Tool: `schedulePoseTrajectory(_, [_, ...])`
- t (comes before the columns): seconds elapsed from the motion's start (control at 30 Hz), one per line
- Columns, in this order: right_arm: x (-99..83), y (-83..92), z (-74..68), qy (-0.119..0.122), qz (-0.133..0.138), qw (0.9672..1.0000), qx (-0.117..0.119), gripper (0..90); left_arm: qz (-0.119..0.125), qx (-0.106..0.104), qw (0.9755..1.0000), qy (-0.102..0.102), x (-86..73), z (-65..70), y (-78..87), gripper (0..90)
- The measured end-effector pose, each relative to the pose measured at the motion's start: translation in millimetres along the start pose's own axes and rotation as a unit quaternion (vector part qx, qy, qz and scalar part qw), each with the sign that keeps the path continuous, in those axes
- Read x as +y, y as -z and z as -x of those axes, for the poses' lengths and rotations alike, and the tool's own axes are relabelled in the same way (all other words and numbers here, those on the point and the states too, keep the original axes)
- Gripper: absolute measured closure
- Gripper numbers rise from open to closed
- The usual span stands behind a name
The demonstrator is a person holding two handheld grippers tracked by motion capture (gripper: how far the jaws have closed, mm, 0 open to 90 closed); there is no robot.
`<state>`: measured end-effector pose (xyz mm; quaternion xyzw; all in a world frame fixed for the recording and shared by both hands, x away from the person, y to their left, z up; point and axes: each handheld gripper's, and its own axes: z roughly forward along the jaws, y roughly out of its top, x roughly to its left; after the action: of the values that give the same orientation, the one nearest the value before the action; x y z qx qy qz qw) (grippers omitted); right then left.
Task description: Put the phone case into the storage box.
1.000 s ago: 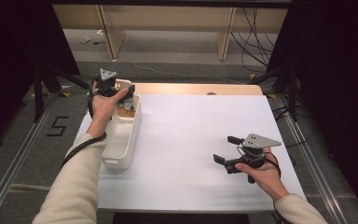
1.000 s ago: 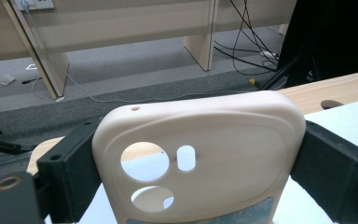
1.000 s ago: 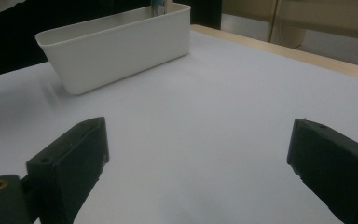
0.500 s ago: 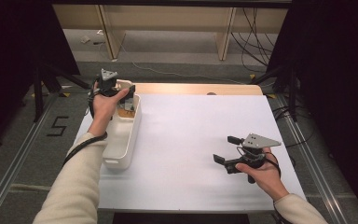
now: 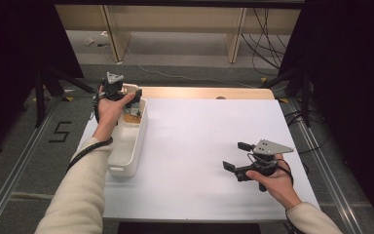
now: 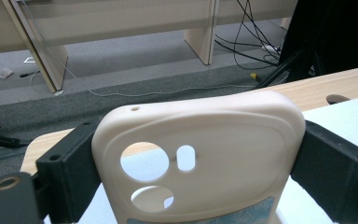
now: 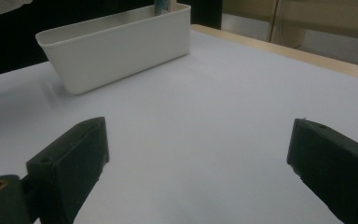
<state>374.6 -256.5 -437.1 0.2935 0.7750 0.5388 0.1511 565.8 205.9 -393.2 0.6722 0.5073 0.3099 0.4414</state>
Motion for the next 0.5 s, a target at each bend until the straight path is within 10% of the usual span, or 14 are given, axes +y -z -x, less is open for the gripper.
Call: schedulePoseTrajectory(0.5, [0.1, 0.0, 0.1, 0.000, 0.000, 1.0000, 0.000, 6.4, -0.009, -0.001, 1.0000, 0.003, -3.5, -1.1, -5.5, 9.2])
